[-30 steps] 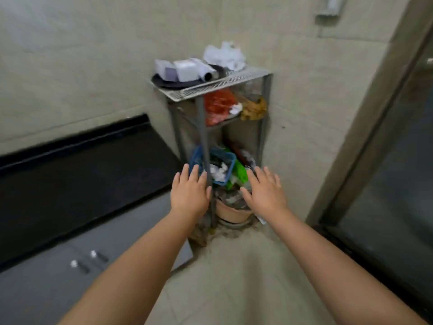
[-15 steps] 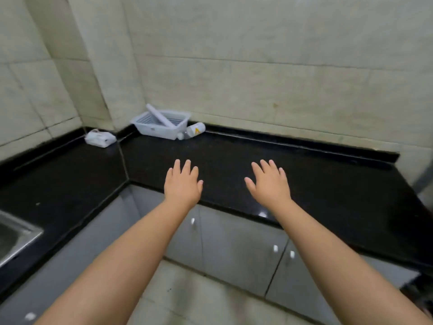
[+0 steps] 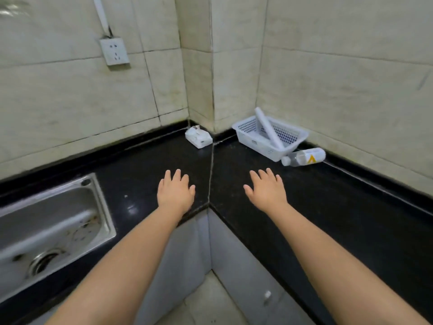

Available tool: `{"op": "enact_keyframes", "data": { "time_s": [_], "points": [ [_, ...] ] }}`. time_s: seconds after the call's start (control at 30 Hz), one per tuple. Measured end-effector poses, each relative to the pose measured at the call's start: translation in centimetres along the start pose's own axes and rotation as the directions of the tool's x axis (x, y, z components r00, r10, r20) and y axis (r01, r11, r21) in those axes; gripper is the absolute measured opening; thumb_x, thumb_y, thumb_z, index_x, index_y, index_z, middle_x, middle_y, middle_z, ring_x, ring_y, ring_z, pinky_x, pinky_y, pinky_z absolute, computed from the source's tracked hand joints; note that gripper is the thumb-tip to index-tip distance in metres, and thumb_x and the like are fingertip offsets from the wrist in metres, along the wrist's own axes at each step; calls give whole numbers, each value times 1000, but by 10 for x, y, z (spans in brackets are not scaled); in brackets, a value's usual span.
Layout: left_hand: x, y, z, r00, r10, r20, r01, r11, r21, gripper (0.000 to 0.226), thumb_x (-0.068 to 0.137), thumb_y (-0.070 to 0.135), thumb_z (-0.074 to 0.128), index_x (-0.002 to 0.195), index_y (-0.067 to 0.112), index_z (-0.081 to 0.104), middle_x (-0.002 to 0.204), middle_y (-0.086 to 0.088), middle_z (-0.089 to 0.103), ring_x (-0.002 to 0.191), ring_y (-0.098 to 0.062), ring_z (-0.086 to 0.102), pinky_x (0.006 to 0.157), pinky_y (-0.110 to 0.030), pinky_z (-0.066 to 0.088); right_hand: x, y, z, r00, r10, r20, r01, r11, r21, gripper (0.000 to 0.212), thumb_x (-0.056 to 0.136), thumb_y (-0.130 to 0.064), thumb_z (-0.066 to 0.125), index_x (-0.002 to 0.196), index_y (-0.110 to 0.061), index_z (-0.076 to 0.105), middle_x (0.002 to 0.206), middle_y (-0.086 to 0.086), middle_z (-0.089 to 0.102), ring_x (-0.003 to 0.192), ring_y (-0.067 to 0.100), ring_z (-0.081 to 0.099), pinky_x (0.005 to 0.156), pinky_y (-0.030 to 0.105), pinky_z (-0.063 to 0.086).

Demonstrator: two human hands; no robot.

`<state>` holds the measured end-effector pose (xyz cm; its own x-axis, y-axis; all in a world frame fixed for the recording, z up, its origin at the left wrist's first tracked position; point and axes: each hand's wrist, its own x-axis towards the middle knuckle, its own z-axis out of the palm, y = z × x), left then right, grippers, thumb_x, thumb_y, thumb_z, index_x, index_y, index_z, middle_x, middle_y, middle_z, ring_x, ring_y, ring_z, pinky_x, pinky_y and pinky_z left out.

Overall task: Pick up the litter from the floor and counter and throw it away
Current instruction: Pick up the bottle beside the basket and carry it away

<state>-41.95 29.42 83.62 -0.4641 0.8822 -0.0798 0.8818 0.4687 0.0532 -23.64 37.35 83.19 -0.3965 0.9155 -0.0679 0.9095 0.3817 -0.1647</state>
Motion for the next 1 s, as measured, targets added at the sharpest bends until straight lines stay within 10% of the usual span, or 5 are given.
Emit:
{"op": "enact_keyframes", "data": {
  "time_s": [0.37,0.57,0.67,0.8,1.0],
  "points": [
    [164,-39,20,995,-47,91,45,999,20,51,102,35,27,149,16,23,161,-4,13,149,-27,5,121,-39,15,194,-38,38,987,-77,138,73,997,30,55,98,-36,34,147,-14,23,157,10,24,148,27,12,121,46,14],
    [274,-10,48,971,196,135,-202,979,33,50,102,34,29,148,15,26,160,-6,15,149,-29,7,120,-41,18,256,10,51,975,215,-55,-212,976,48,51,95,-32,43,139,-5,38,144,18,43,135,32,36,111,44,32],
    [311,21,68,927,311,208,-318,948,0,52,102,35,28,149,15,23,161,-6,13,149,-28,5,121,-40,16,267,48,53,862,465,-201,-442,884,151,38,90,-22,52,116,7,52,120,26,56,113,39,51,94,47,42],
    [333,71,102,847,440,299,-447,893,-49,53,102,36,27,150,16,20,161,-4,10,149,-27,4,122,-40,14,265,98,64,666,741,-82,-714,666,214,49,88,-27,59,124,4,46,130,25,47,121,41,45,99,49,40],
    [328,109,145,741,565,363,-564,817,-120,53,102,35,26,151,18,16,162,-1,5,150,-24,0,123,-37,9,290,139,89,679,732,59,-671,585,455,65,86,-37,61,143,-28,30,137,19,33,124,39,43,105,47,42]
  ]
}}
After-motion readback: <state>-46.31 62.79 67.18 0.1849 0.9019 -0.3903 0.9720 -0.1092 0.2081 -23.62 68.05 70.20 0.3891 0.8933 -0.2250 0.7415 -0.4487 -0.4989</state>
